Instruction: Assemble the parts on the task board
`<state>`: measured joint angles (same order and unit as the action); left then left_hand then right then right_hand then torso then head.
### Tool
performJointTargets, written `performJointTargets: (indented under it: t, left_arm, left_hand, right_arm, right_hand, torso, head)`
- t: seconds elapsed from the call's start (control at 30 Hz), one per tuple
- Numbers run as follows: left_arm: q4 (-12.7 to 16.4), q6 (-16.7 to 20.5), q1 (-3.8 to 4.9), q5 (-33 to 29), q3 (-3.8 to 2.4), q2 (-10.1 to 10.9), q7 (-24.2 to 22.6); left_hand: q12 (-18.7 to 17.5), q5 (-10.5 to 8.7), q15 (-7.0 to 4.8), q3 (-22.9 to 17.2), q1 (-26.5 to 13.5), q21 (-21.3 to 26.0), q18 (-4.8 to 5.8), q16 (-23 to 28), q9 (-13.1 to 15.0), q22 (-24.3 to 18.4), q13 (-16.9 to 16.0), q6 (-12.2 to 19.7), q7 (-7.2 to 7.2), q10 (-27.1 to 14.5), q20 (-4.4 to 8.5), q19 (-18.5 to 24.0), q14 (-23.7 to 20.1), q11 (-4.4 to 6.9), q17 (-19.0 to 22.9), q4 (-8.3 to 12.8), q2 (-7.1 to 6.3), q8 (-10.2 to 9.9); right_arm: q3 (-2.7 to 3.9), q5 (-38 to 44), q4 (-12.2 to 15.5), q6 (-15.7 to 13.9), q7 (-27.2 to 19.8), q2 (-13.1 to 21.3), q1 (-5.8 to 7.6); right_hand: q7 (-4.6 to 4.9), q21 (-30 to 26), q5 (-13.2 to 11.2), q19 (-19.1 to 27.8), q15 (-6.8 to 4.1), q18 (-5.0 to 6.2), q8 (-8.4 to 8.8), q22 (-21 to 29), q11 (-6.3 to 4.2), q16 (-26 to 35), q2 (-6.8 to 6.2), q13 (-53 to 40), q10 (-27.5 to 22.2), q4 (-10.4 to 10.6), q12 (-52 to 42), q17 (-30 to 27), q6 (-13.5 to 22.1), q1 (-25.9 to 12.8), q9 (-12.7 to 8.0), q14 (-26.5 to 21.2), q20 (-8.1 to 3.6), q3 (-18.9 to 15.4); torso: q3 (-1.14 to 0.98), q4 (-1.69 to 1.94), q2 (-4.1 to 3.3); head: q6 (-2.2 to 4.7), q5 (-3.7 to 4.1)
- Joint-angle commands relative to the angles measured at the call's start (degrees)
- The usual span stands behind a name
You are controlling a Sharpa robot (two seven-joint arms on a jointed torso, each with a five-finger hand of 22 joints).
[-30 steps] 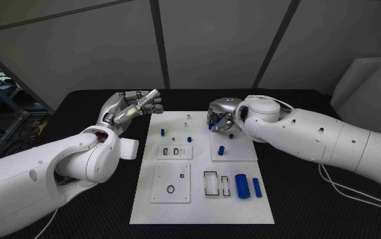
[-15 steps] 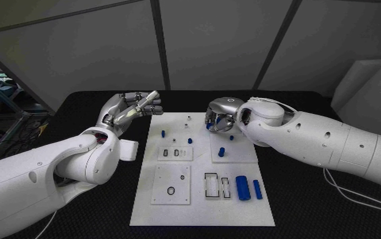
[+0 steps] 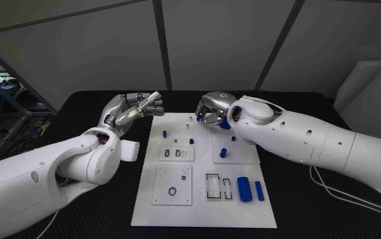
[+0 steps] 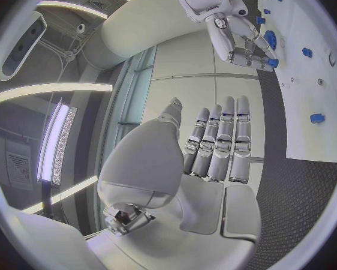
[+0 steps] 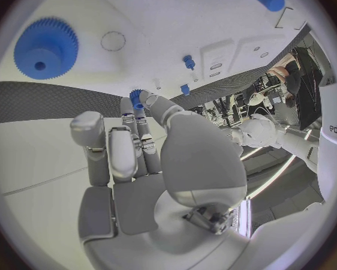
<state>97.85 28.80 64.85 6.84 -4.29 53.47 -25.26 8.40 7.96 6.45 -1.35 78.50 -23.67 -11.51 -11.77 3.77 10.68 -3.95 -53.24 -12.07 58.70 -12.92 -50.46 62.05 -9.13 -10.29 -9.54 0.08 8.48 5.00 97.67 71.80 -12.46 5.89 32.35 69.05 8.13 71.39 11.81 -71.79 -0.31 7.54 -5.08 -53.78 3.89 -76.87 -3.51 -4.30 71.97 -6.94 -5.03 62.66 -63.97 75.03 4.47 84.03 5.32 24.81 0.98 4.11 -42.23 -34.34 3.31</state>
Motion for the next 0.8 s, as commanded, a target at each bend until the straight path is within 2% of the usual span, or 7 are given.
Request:
performJointTargets:
  t: [0.03, 0.2, 0.33, 0.6, 0.8]
  left_arm:
    - [-0.03, -1.02, 0.06, 0.47, -0.04, -0.22, -0.02]
    - [-0.19, -1.14, 0.06, 0.47, -0.05, -0.40, 0.06]
    - [-0.30, -1.20, 0.06, 0.47, -0.05, -0.45, 0.11]
    - [-0.25, -1.26, 0.10, 0.47, -0.05, -0.41, 0.14]
    - [-0.20, -1.32, 0.11, 0.47, -0.05, -0.45, 0.20]
  left_hand:
    - [-0.27, -0.10, 0.35, 0.24, 0.25, -0.33, 1.12, 0.35, -0.05, 0.09, 0.09, -0.09, -0.48, 0.08, -0.05, -0.25, -0.11, -0.41, -0.06, 0.14, 0.24, -0.21]
    - [-0.27, -0.10, 0.35, 0.24, 0.25, -0.33, 1.12, 0.35, -0.05, 0.09, 0.09, -0.09, -0.48, 0.08, -0.05, -0.25, -0.11, -0.41, -0.06, 0.14, 0.24, -0.21]
    - [-0.27, -0.10, 0.35, 0.24, 0.25, -0.33, 1.12, 0.35, -0.05, 0.09, 0.09, -0.09, -0.48, 0.08, -0.05, -0.25, -0.11, -0.41, -0.06, 0.14, 0.24, -0.21]
    - [-0.27, -0.10, 0.35, 0.24, 0.25, -0.33, 1.12, 0.35, -0.05, 0.09, 0.09, -0.09, -0.48, 0.08, -0.05, -0.25, -0.11, -0.41, -0.06, 0.14, 0.24, -0.21]
    - [-0.27, -0.10, 0.35, 0.24, 0.25, -0.33, 1.12, 0.35, -0.05, 0.09, 0.09, -0.09, -0.48, 0.08, -0.05, -0.25, -0.11, -0.41, -0.06, 0.14, 0.24, -0.21]
  right_arm:
    - [0.03, 0.17, -2.10, -2.76, -1.70, -1.69, 0.23]
    - [0.03, -0.35, -5.42, -2.33, -2.24, -4.22, 0.27]
    - [0.03, -0.69, -6.94, -1.77, -2.54, -5.44, 0.28]
    - [0.03, -0.89, -8.45, -0.94, -2.88, -6.96, 0.28]
    - [0.02, -0.91, -9.79, -0.48, -2.82, -7.94, 0.28]
  right_hand:
    - [0.06, 0.20, 0.38, -0.41, -0.42, -0.93, -0.11, -0.11, 0.06, -0.18, -0.26, 0.03, 0.15, 0.00, 0.19, 0.08, -0.42, 0.39, -0.06, 2.00, -0.04, 0.33]
    - [0.11, 0.22, 0.54, -0.32, -0.40, -0.92, -0.02, -0.07, 0.10, -0.23, -0.30, 0.05, 0.09, 0.06, 0.30, 0.10, -0.36, 0.33, -0.10, 1.98, -0.01, 0.43]
    - [0.14, 0.33, 0.68, -0.36, -0.38, -0.94, 0.02, -0.22, 0.12, -0.33, -0.28, 0.06, 0.07, 0.11, 0.37, 0.25, -0.34, 0.31, -0.12, 1.99, 0.00, 0.51]
    - [0.14, 0.33, 0.68, -0.36, -0.38, -0.94, 0.02, -0.22, 0.12, -0.33, -0.28, 0.06, 0.07, 0.11, 0.37, 0.25, -0.34, 0.31, -0.12, 1.99, 0.00, 0.51]
    - [0.17, 0.34, 0.81, -0.28, -0.36, -0.93, 0.06, -0.18, 0.16, -0.38, -0.29, 0.08, 0.02, 0.18, 0.45, 0.27, -0.32, 0.25, -0.14, 1.98, 0.02, 0.59]
  torso:
    - [-0.06, 0.11, -0.08]
    - [0.00, 0.24, -0.12]
    - [-0.01, 0.26, -0.18]
    - [-0.02, 0.18, -0.22]
    - [-0.03, 0.25, -0.25]
  head:
    - [-0.10, 0.06]
    - [-0.25, -0.03]
    - [-0.34, -0.18]
    - [-0.36, -0.55]
    - [-0.37, -0.52]
